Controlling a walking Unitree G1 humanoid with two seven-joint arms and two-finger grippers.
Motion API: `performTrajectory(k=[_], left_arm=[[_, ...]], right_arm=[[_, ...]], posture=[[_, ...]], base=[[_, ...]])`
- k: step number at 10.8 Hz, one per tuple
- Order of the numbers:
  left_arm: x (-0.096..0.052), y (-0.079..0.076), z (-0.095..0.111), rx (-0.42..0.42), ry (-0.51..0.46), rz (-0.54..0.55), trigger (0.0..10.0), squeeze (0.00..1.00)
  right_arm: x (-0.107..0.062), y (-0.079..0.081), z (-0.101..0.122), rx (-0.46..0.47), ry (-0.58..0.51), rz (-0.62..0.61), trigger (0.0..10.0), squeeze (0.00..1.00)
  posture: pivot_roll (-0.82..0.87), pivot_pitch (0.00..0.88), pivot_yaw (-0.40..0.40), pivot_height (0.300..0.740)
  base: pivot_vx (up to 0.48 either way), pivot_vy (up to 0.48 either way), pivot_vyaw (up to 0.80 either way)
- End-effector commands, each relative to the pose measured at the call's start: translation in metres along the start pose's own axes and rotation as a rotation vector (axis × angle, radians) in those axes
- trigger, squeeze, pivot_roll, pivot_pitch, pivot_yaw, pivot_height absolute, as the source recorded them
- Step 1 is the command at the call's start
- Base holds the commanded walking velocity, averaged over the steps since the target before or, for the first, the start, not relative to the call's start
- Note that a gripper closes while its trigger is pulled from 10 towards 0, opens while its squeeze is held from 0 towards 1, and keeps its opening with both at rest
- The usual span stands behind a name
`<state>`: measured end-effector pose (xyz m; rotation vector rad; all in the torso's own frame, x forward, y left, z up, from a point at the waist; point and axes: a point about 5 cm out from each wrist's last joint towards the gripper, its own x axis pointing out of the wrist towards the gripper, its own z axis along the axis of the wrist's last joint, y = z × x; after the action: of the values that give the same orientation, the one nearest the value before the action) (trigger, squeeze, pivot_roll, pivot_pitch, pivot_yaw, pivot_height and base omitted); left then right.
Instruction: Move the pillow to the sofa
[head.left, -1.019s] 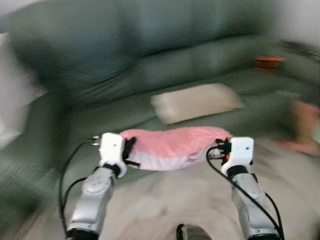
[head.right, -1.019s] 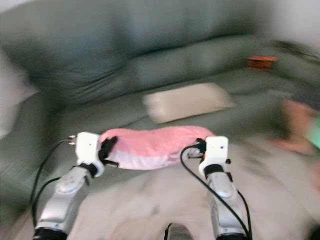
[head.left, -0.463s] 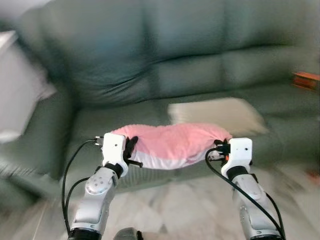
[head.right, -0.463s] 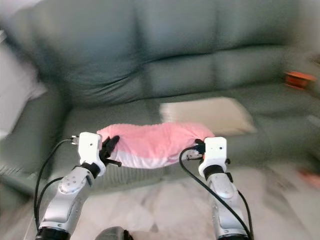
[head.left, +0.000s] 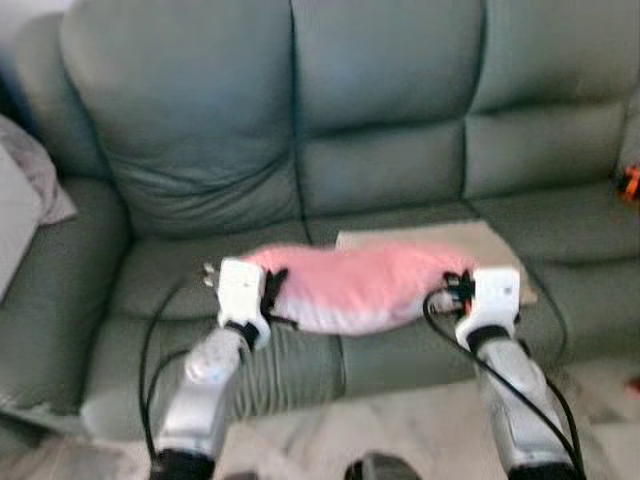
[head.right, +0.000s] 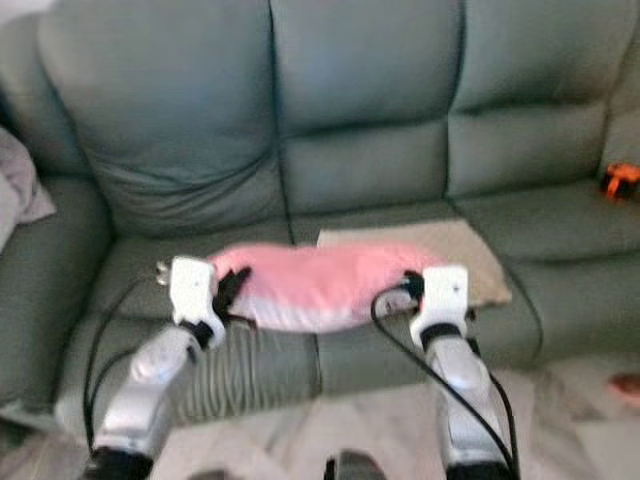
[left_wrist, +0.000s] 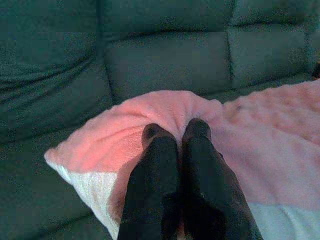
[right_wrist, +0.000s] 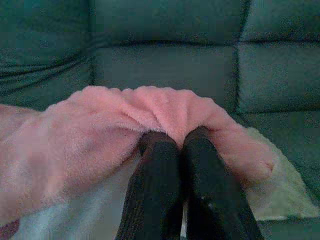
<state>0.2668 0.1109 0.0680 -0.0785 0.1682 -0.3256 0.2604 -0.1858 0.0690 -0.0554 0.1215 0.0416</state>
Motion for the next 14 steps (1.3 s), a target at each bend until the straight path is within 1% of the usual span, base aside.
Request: performTrajectory(k=[1, 6, 8, 9, 10, 12, 14], left_arm=[[-0.0021, 0.0048, -0.0002, 0.01, -0.001, 0.022, 10.0, 0.0], [-0.0005, 0.0034, 0.0002, 0.018, 0.002, 0.018, 10.0, 0.0], [0.0014, -0.0015, 0.0078, 0.016, -0.032, 0.023, 10.0, 0.0], [0.0015, 0.0006, 0.0079, 0.053, -0.038, 0.054, 10.0, 0.0], [0.0011, 0.001, 0.0075, 0.055, -0.037, 0.063, 10.0, 0.0], [0.0001, 0.0009, 0.0072, 0.041, -0.036, 0.045, 10.0, 0.0], [0.0003, 0.0, 0.0073, 0.044, -0.04, 0.037, 10.0, 0.0]], right_arm=[[-0.0013, 0.0066, 0.0017, 0.003, -0.013, 0.026, 10.0, 0.0], [-0.0017, 0.0082, 0.0023, 0.009, -0.017, 0.034, 10.0, 0.0], [-0.0018, 0.0084, 0.0022, 0.01, -0.017, 0.037, 10.0, 0.0], [-0.0018, 0.0088, 0.0023, 0.01, -0.017, 0.038, 10.0, 0.0], [-0.002, 0.009, 0.0023, 0.011, -0.017, 0.039, 10.0, 0.0], [-0.0028, 0.0089, 0.0018, 0.009, -0.015, 0.041, 10.0, 0.0], [-0.0031, 0.0091, 0.0023, 0.001, -0.019, 0.047, 10.0, 0.0]], posture=[[-0.06, 0.0, 0.022, 0.74], [-0.06, 0.0, 0.023, 0.74], [-0.06, 0.0, 0.022, 0.74], [-0.06, 0.0, 0.022, 0.74], [-0.05, 0.0, 0.022, 0.74], [-0.06, 0.0, 0.022, 0.74], [-0.06, 0.0, 0.022, 0.74]], base=[[0.0, 0.0, 0.0], [0.0, 0.48, 0.0], [0.0, 0.435, 0.0], [0.0, 0.0, 0.0], [0.0, 0.0, 0.0], [0.0, 0.0, 0.0], [0.0, 0.0, 0.0]])
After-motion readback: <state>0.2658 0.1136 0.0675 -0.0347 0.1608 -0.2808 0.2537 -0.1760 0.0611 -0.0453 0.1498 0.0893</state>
